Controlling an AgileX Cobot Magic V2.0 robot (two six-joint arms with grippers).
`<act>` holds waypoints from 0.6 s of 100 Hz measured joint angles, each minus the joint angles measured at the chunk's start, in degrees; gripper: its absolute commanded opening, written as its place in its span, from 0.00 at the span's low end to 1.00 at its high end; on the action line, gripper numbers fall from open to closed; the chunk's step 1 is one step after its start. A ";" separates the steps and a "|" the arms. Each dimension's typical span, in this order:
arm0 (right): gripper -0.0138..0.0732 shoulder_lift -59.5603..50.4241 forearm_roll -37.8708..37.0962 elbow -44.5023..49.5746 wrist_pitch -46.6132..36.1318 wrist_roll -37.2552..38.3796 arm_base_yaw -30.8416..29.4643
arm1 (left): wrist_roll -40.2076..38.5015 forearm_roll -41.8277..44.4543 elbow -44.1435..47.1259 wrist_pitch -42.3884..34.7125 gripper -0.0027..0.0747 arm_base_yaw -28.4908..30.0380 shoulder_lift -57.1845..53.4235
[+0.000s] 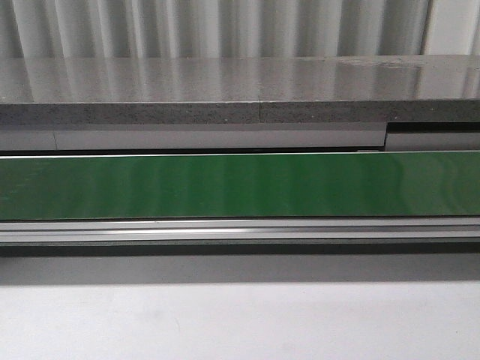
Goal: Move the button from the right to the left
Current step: 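Move the button over the blue tray and open the left gripper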
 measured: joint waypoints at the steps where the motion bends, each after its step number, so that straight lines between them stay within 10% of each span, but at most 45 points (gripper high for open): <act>1: 0.08 0.00 0.00 0.00 0.00 0.00 0.00 | 0.00 0.00 0.00 -0.01 0.29 0.00 0.21; 27: 0.08 0.00 0.00 0.00 0.00 0.00 0.00 | 1.61 -0.37 0.00 -0.63 0.78 0.00 0.75; 43: 0.08 0.00 0.00 0.00 0.00 0.00 0.00 | 1.83 -0.77 0.00 -1.64 0.67 0.00 0.62; 60: 0.08 0.00 0.00 0.00 0.00 0.00 0.00 | 1.54 -1.43 0.00 -5.00 0.29 -0.57 -3.27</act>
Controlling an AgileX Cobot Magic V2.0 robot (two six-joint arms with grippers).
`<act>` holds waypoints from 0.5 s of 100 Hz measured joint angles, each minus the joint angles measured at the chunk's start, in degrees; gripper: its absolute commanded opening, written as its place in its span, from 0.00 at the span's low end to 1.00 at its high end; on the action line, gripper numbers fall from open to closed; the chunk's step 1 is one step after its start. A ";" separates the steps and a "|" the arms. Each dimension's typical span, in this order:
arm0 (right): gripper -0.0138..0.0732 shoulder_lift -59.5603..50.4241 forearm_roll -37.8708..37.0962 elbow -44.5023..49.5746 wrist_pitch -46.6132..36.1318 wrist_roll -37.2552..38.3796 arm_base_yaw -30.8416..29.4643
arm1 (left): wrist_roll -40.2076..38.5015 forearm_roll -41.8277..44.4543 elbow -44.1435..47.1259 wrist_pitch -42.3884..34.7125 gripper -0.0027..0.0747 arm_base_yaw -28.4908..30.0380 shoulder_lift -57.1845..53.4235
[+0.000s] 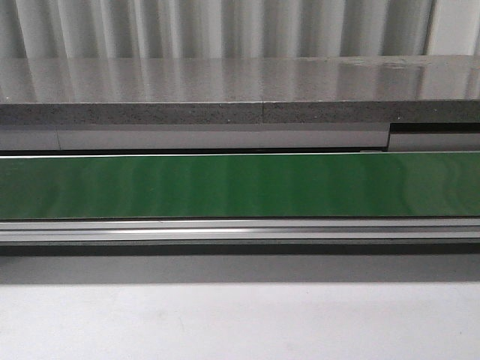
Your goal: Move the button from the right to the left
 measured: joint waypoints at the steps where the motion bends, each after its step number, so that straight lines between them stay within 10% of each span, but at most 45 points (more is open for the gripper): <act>1: 0.08 0.00 0.00 0.00 0.00 0.00 0.00 | 0.00 -0.17 0.00 -0.41 0.27 -0.12 -0.55; 19: 0.08 0.00 0.00 0.00 0.00 0.00 0.00 | -0.58 -2.72 0.00 -3.40 0.01 -3.14 -7.23; 50: 0.08 0.00 0.00 0.00 0.00 0.00 0.00 | -0.96 -3.63 1.96 -5.23 0.01 -13.46 -18.11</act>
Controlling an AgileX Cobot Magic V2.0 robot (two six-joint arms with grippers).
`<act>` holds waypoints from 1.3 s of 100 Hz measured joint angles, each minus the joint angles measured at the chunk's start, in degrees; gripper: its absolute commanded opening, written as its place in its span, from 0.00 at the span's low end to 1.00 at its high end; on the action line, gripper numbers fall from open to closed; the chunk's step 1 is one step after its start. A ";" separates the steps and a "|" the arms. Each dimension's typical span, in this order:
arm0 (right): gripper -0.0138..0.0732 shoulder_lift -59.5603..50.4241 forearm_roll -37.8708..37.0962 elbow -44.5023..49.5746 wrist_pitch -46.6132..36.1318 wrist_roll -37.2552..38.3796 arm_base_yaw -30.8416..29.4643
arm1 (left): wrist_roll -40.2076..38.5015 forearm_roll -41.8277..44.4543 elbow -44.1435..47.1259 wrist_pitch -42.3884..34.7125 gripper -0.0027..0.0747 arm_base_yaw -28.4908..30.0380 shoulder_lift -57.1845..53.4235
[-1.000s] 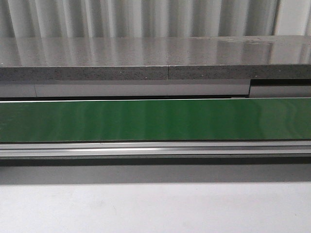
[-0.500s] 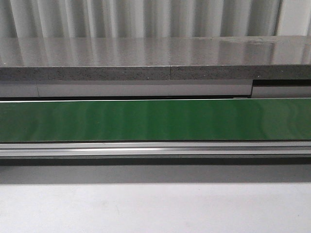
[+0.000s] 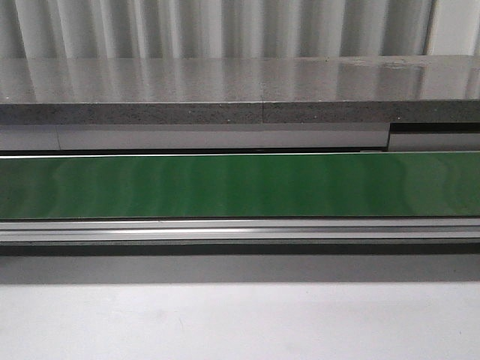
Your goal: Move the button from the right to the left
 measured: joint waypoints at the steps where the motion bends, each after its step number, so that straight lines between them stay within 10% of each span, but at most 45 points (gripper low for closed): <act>1: 0.08 0.00 0.00 0.00 0.00 0.00 0.00 | 0.00 0.00 0.13 -0.28 0.01 -0.29 -0.26; 42: 0.08 0.00 0.00 0.00 0.00 0.00 0.00 | 0.00 -0.70 13.46 -8.78 0.01 -12.88 -15.30; 130: 0.08 0.00 0.00 0.00 0.00 0.00 0.00 | -0.89 -3.19 52.21 -24.52 0.01 -13.48 -59.27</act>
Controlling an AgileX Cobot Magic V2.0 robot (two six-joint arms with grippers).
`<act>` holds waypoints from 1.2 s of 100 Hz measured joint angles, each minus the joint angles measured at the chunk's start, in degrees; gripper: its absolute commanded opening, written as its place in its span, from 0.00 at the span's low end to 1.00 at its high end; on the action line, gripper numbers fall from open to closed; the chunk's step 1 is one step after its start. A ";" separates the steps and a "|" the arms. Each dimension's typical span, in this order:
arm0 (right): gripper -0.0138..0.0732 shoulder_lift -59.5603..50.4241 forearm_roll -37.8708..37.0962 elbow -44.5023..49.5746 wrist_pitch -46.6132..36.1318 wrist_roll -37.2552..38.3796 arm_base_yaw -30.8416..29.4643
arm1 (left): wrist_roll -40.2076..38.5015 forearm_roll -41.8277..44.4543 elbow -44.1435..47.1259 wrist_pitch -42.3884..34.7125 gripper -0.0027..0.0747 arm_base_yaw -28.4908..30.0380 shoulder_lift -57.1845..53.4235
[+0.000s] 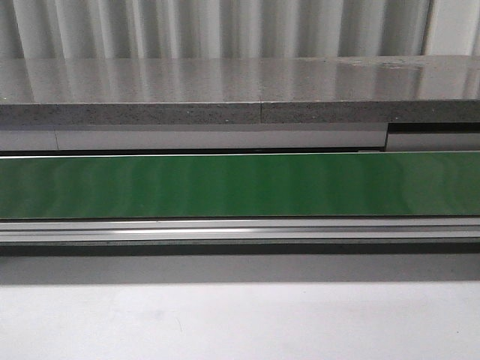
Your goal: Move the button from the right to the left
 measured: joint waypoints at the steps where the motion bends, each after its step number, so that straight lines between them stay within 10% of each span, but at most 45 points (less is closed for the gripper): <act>1: 0.08 0.00 0.00 0.00 0.00 0.00 0.00 | 0.00 0.00 0.44 -0.13 0.01 0.00 -0.74; 60: 0.08 0.00 0.00 0.00 0.00 0.00 0.00 | -0.21 0.60 17.65 -1.13 0.01 0.00 -24.31; 120: 0.08 0.00 0.00 0.00 0.00 0.00 0.00 | -0.21 1.30 40.09 -18.98 0.01 4.14 -40.78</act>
